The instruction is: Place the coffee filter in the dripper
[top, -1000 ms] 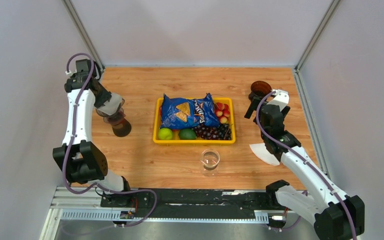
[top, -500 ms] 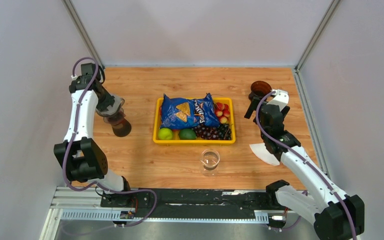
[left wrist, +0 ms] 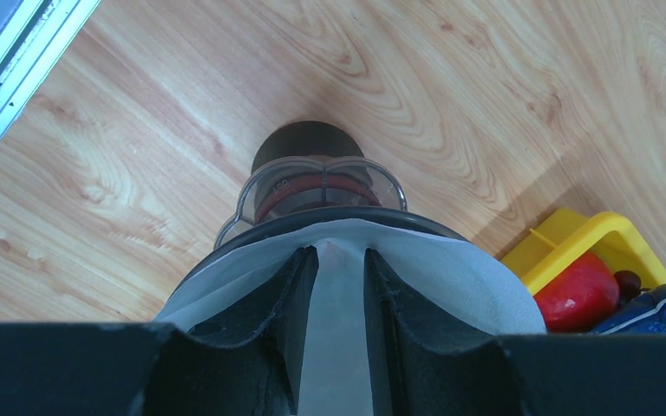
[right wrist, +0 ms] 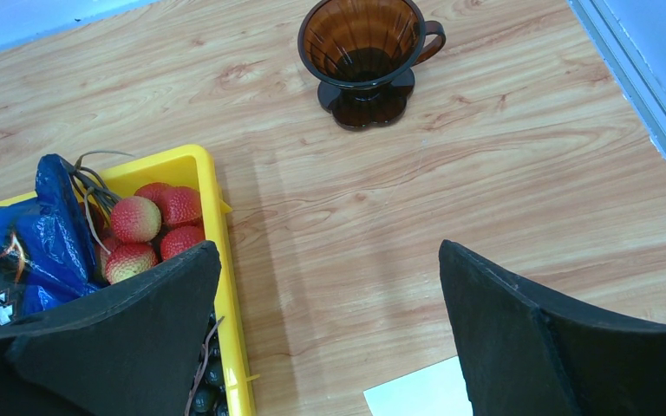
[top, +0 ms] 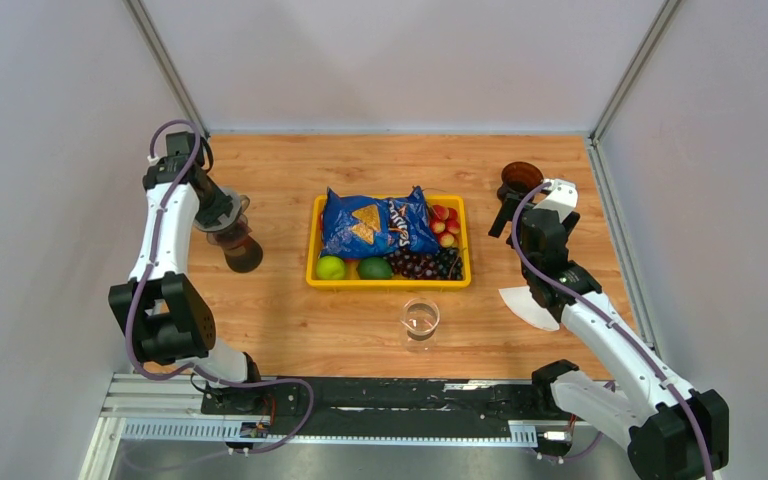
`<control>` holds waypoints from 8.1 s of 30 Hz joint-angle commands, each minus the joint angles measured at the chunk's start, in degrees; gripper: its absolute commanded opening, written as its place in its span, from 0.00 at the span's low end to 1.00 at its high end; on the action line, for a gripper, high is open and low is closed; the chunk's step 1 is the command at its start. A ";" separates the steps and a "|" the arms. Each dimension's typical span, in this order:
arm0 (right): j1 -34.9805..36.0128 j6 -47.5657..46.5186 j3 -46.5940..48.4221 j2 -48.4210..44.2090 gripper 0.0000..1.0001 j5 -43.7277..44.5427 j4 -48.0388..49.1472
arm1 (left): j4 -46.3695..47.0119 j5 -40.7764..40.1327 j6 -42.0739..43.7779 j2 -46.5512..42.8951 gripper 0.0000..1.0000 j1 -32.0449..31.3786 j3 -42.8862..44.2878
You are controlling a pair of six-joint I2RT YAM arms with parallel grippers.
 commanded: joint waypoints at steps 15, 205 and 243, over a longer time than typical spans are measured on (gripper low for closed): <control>-0.28 -0.61 0.53 1.02 1.00 0.38 0.28 | 4.18 2.14 -0.77 0.52 0.37 -0.35 -3.32; 15.43 -10.11 29.23 11.86 0.00 -61.99 -34.17 | 43.97 14.31 10.00 -24.10 1.00 -33.46 -33.52; 16.14 -5.95 23.19 12.26 0.10 -55.36 -34.53 | 43.96 15.51 9.49 -23.82 1.00 -33.50 -33.48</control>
